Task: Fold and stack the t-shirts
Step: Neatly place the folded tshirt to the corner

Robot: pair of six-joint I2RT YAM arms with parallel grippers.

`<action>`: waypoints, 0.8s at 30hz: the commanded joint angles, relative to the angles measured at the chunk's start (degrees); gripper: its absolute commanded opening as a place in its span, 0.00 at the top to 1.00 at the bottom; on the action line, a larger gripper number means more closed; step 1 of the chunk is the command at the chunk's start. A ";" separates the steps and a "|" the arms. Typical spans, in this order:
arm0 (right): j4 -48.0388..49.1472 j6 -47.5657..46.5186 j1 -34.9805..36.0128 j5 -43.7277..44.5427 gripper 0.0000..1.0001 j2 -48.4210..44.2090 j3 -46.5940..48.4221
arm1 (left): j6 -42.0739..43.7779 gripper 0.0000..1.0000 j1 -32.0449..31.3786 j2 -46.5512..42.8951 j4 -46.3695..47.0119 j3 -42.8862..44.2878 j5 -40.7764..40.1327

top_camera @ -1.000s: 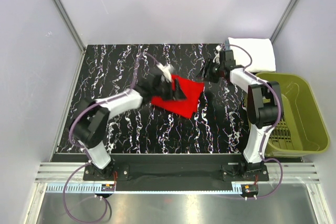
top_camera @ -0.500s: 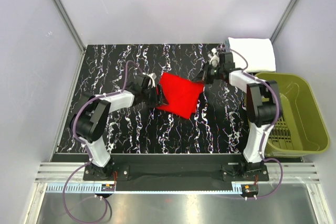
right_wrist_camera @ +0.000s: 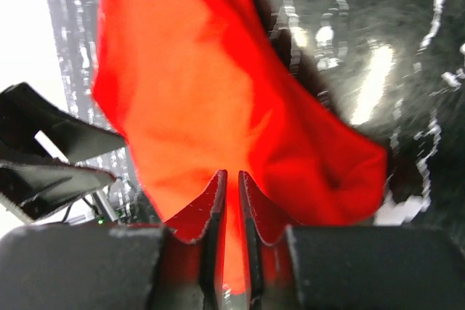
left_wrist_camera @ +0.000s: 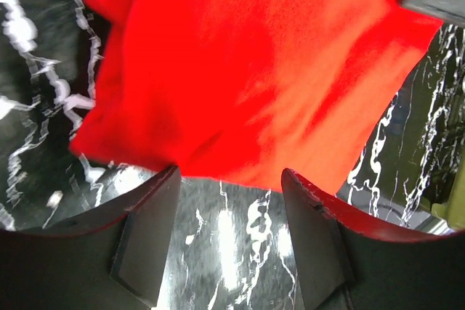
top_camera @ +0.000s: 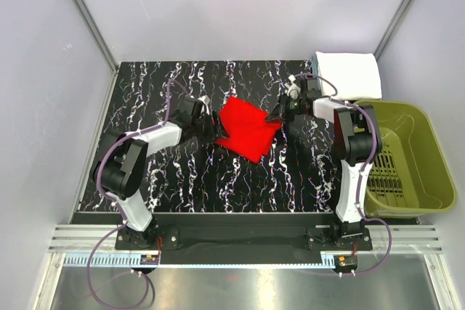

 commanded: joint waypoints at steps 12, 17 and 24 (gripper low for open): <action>5.72 2.79 9.49 -6.93 0.69 -10.70 -11.85 | 1.73 0.36 2.85 5.57 -2.52 6.48 -0.35; 9.40 3.66 10.39 -5.18 0.69 -9.29 -19.05 | 1.47 0.37 3.47 8.82 -4.97 7.54 -1.84; 8.03 1.74 10.30 -2.45 0.70 -9.29 -23.90 | 0.59 0.37 3.47 8.82 -6.20 6.83 -5.01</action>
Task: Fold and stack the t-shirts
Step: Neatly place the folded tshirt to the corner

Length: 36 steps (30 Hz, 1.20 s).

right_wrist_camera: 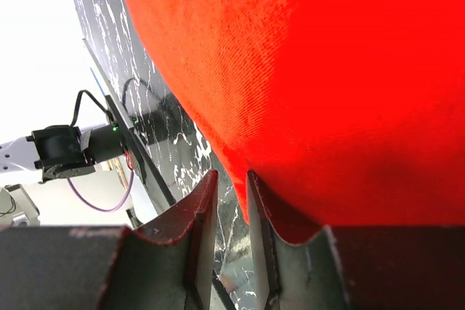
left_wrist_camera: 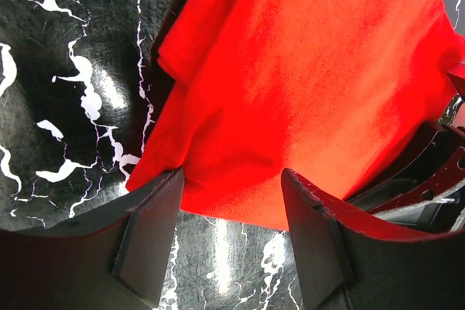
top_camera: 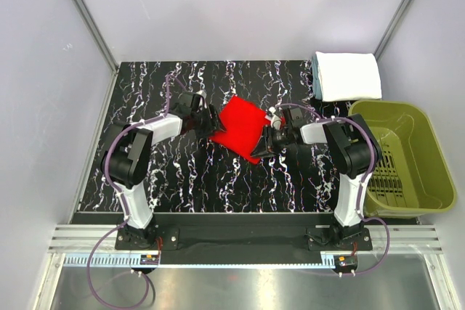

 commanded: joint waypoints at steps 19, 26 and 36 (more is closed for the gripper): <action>-17.84 -4.09 -4.48 19.46 0.53 -16.36 7.78 | 4.91 0.37 0.63 -2.32 0.27 11.18 18.67; -13.26 -9.19 -7.20 15.50 0.53 -7.65 12.96 | -2.81 0.39 2.30 16.23 12.56 26.31 25.34; -16.24 -13.23 -9.05 20.33 0.56 -2.72 15.07 | -10.64 0.41 4.67 29.69 16.80 35.37 22.53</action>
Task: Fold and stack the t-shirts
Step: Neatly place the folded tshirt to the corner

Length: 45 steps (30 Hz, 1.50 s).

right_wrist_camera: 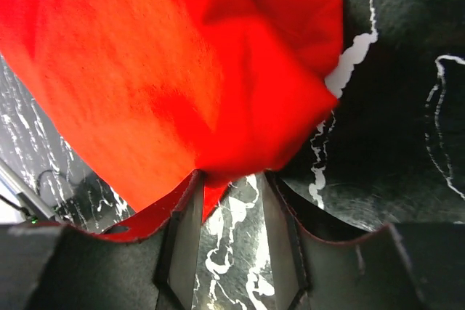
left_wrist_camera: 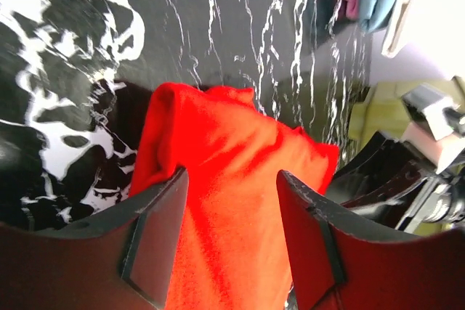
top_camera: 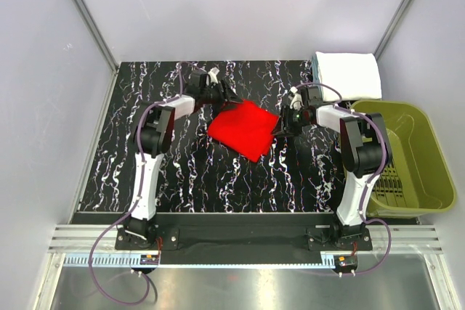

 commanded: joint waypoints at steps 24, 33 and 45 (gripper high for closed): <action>-9.74 12.04 0.02 13.78 0.00 -29.32 -5.38 | 24.82 0.36 3.28 -44.24 -25.34 -23.43 -14.63; -10.09 11.52 0.02 16.14 0.00 -27.83 -3.98 | 25.62 0.36 3.29 -34.41 -25.26 -26.79 -14.90; -6.77 6.43 -0.06 14.22 0.00 -24.23 -4.59 | 23.34 0.37 2.93 -32.73 -23.24 -30.56 -13.14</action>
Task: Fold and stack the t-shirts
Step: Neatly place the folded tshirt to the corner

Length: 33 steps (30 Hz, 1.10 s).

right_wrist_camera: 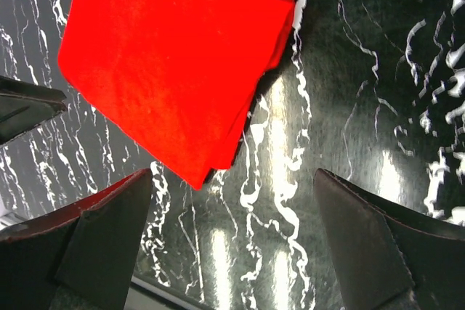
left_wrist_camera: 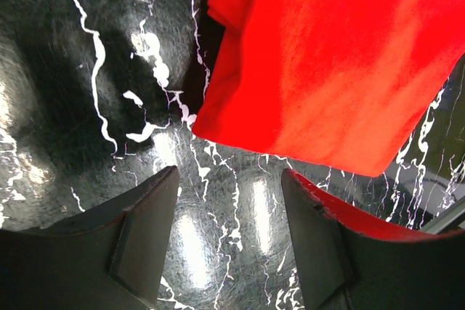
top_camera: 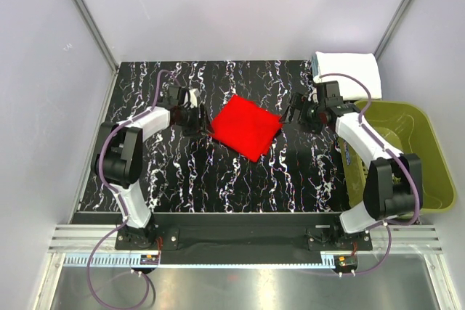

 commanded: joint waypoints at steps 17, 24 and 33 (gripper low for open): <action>23.09 4.70 -0.02 -4.38 0.00 19.80 1.36 | -6.39 0.49 -1.01 -4.66 4.23 -5.08 -2.62; 28.30 5.50 0.07 -6.49 0.00 27.71 3.81 | -9.04 0.48 -1.18 -6.61 10.11 -2.54 0.71; 28.22 3.57 0.07 -4.29 0.01 30.26 4.34 | -12.64 0.48 -1.18 5.34 19.52 0.19 8.10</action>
